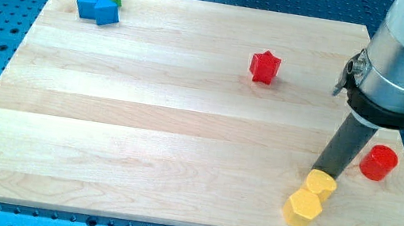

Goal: Slide the red circle to the bottom right side of the red star

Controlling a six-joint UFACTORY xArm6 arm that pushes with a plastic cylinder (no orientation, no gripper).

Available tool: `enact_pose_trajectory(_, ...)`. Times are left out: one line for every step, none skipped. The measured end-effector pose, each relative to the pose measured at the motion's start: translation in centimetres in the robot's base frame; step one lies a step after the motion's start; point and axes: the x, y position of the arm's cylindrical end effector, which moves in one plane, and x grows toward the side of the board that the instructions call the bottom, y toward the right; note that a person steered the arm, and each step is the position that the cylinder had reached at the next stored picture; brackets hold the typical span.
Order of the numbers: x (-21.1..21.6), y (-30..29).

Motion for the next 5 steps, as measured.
enact_pose_trajectory(0.0,1.6)
enact_pose_trajectory(0.0,2.9)
enact_pose_trajectory(2.7,3.8)
enact_pose_trajectory(2.7,6.7)
enact_pose_trajectory(-1.3,5.9)
